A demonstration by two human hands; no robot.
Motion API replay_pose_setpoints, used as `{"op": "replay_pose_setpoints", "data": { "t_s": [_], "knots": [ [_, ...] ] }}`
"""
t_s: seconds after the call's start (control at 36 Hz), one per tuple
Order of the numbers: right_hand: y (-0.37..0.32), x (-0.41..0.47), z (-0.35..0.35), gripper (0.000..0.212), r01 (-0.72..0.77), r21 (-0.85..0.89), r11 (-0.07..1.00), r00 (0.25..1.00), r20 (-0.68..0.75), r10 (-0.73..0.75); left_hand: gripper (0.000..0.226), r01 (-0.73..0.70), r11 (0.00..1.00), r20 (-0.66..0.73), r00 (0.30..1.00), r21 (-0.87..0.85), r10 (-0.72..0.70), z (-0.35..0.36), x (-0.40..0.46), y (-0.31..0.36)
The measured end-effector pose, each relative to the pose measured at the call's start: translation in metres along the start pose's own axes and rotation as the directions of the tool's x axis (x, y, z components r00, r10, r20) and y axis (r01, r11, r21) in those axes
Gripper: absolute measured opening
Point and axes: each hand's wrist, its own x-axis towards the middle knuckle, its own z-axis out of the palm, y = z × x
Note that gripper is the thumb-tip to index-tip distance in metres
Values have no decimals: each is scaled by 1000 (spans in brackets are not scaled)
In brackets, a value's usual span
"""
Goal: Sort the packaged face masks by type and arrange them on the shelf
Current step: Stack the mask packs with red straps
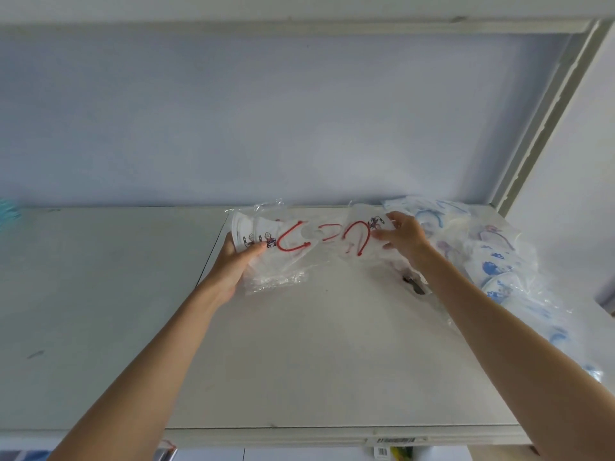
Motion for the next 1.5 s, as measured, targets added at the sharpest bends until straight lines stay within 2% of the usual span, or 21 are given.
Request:
{"op": "replay_pose_setpoints", "data": {
  "t_s": [0.11, 0.19, 0.28, 0.36, 0.47, 0.58, 0.69, 0.75, 0.81, 0.83, 0.86, 0.92, 0.94, 1.0, 1.06, 1.11, 1.17, 1.22, 1.33, 1.39, 1.5],
  "knots": [
    [-28, -13, -20, 22, 71, 137, 988, 984, 151, -92, 38, -12, 1000, -20, 1000, 9, 12, -2, 0, 1],
    [-57, -26, -35, 18, 109, 157, 982, 945, 291, -151, 35, -21, 1000, -29, 999, 22, 21, 1, -2, 2],
    [-81, -35, -36, 21, 177, -2, 984, 861, 485, -154, 35, -19, 1000, -22, 1000, -1, 19, 10, -6, 5],
    [-97, -43, -18, 20, 328, -283, 901, 766, 638, -79, 36, -11, 1000, 32, 999, -1, 11, 20, -9, 9],
    [-105, -36, 7, 27, 425, -501, 754, 742, 670, 26, 38, -12, 1000, 117, 993, 5, 11, 30, -15, 11],
    [-111, -33, 21, 53, 483, -672, 561, 794, 607, 44, 37, -36, 999, 180, 983, 7, 34, 34, -21, 11],
    [-109, -35, 34, 60, 491, -709, 507, 828, 560, -18, 35, -74, 995, 238, 970, 73, 55, 39, -24, 11],
    [-104, -36, 35, 66, 482, -696, 532, 857, 501, -121, 36, -80, 993, 235, 970, 85, 58, 39, -24, 11],
    [-96, -37, 35, 81, 443, -623, 645, 893, 373, -253, 41, -81, 995, 202, 977, 59, 68, 37, -24, 12],
    [-90, -38, 35, 84, 398, -572, 717, 917, 262, -300, 45, -82, 996, 173, 982, 32, 76, 35, -22, 10],
    [-82, -36, 36, 84, 337, -503, 796, 940, 133, -314, 49, -81, 997, 147, 986, -3, 80, 33, -22, 9],
    [-67, -36, 39, 82, 181, -286, 941, 978, -44, -202, 48, -84, 995, 102, 991, -52, 89, 31, -21, 8],
    [-61, -39, 41, 83, 86, -149, 985, 995, -40, -93, 43, -87, 994, 88, 992, -64, 93, 30, -21, 9],
    [-51, -48, 46, 81, -109, 76, 991, 987, 123, 100, 39, -85, 993, 78, 993, -76, 91, 31, -21, 9],
    [-45, -59, 50, 68, -223, 182, 958, 936, 313, 158, 40, -75, 995, 107, 991, -63, 81, 31, -20, 8],
    [-40, -62, 53, 55, -207, 175, 963, 912, 391, 125, 46, -48, 998, 159, 986, -41, 54, 30, -21, 8],
    [-41, -62, 51, 51, -171, 136, 976, 906, 411, 102, 41, -24, 1000, 201, 979, -21, 27, 28, -22, 7],
    [-43, -59, 47, 55, -123, 72, 990, 906, 415, 82, 34, 4, 1000, 230, 973, -14, -1, 24, -24, 8],
    [-51, -58, 41, 61, 5, -104, 995, 903, 427, 40, 39, 48, 999, 266, 963, 18, -51, 18, -24, 8],
    [-53, -60, 45, 63, 31, -126, 992, 903, 429, 27, 32, 54, 999, 294, 955, -3, -51, 21, -24, 7],
    [-48, -61, 60, 77, -34, -75, 997, 914, 401, 62, 46, 77, 997, 292, 954, -21, -67, 24, -26, 8]
  ]
}}
